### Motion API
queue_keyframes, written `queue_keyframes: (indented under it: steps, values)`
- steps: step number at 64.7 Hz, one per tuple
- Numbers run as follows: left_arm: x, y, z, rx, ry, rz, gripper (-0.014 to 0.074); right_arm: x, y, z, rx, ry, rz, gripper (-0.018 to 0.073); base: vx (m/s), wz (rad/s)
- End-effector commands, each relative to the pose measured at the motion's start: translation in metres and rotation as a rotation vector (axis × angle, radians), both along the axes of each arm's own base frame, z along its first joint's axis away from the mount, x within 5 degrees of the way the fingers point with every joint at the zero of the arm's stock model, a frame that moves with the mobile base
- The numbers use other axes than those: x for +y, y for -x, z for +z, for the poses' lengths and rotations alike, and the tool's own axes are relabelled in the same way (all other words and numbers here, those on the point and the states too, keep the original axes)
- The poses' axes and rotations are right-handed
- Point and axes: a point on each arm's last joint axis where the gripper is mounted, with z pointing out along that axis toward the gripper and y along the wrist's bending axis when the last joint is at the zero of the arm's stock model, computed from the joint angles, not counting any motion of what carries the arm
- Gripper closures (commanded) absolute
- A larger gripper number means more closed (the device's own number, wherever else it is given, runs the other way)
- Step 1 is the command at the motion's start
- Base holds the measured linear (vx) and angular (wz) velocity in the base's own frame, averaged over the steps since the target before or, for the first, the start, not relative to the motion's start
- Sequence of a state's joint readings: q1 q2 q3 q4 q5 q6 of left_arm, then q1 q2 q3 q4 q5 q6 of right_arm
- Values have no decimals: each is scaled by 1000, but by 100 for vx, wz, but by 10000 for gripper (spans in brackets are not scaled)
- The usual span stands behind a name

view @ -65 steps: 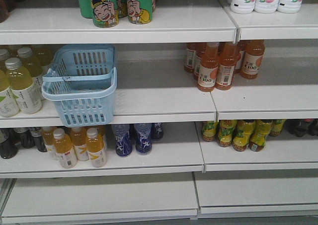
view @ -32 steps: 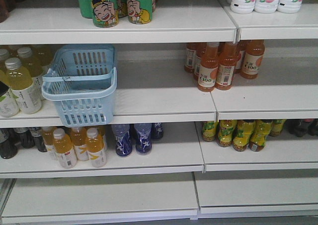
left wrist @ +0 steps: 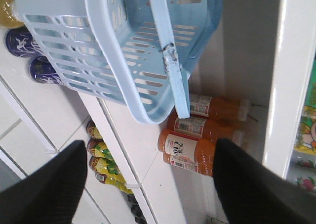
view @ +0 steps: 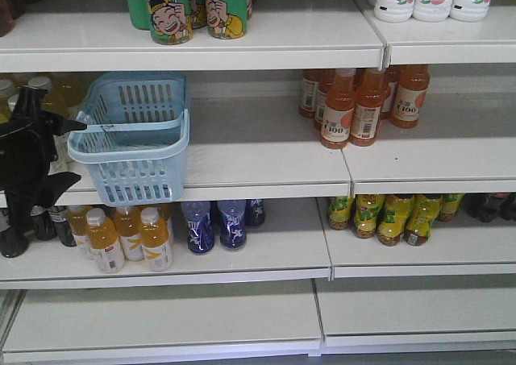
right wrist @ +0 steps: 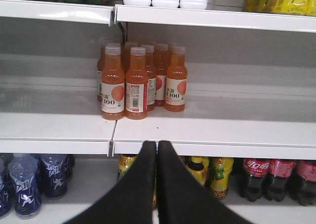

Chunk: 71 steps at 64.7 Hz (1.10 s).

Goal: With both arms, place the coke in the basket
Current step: 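Grasp the light-blue basket handle with the left gripper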

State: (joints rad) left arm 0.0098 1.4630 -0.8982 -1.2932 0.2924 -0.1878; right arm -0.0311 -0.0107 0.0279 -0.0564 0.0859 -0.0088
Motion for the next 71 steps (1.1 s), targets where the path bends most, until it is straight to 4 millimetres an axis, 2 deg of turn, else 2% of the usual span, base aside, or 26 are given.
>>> queue_keyframes:
  steps: [1, 13, 23, 62, 71]
  values:
    - [-3, -15, 17, -57, 23, -8, 91, 0, 1, 4, -77, 9, -3, 568, 0, 0]
    - [-4, -44, 22, -100, -34, -62, 125, 0, 1, 4, -77, 9, -3, 568, 0, 0]
    - [-4, -64, 21, -106, 9, -40, 134, 0, 1, 4, -77, 9, -3, 568, 0, 0]
    - [-6, -125, -2, -94, 70, -26, 134, 0, 1, 4, -77, 9, -3, 568, 0, 0]
    - [-9, -138, -5, -105, 108, -57, 160, 0, 1, 4, -77, 9, -3, 568, 0, 0]
